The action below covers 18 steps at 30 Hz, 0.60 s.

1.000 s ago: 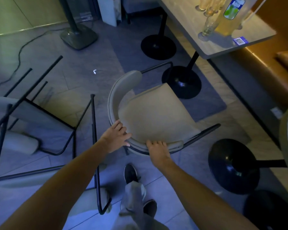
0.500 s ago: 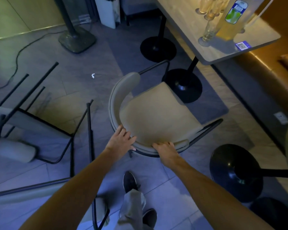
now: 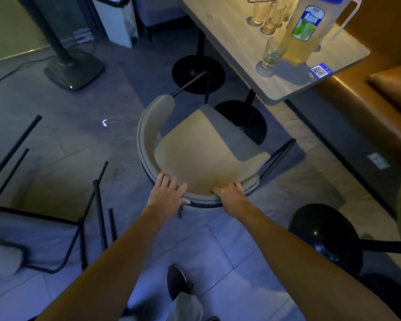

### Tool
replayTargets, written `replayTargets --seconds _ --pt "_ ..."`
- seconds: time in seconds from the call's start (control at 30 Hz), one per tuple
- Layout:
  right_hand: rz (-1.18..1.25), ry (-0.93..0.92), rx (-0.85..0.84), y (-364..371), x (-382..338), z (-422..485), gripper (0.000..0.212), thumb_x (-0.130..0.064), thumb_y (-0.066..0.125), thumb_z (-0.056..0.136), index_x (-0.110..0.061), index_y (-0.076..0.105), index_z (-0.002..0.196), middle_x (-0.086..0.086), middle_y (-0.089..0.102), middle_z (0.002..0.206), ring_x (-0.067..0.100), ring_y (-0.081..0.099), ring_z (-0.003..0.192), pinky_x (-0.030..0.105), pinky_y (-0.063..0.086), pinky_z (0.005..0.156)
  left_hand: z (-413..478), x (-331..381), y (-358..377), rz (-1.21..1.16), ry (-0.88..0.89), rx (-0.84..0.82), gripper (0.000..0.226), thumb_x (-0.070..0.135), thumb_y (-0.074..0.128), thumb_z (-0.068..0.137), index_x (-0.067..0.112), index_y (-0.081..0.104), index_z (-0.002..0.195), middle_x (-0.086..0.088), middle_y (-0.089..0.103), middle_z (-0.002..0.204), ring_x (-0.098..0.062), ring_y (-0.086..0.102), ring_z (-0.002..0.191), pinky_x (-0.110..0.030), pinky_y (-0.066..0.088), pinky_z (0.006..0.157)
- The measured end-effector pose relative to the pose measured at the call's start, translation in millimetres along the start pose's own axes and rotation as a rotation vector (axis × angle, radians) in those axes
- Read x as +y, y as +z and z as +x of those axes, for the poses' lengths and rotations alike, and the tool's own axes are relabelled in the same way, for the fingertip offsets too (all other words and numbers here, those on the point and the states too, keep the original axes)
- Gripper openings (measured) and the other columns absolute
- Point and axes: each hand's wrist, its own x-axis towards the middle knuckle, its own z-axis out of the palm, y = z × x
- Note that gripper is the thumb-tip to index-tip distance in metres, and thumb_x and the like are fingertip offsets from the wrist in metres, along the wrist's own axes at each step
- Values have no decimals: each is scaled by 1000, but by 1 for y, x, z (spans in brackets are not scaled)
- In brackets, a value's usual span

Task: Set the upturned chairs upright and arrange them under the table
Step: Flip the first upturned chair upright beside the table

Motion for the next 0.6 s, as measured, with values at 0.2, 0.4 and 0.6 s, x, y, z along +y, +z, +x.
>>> replayTargets --seconds 0.2,0.4,0.6 --pt "-6 19 15 -24 19 43 60 -1 55 80 -32 50 131 2 65 118 29 53 113 39 33 97 47 -25 -9 -14 -6 54 54 60 60 82 10 66 103 -21 60 90 -39 57 88 -55 43 100" --pt "32 50 23 -46 41 76 64 -1 52 80 -35 49 134 0 61 126 29 50 119 39 30 100 92 -43 -12 -55 37 79 55 59 54 85 10 66 107 -22 61 93 -41 58 95 -60 36 107" --pt "54 60 48 -65 50 105 62 -2 51 83 -36 50 135 -2 61 127 27 49 120 38 29 99 126 -66 -19 -35 67 26 59 62 44 87 13 65 111 -21 61 99 -40 57 99 -59 31 110"
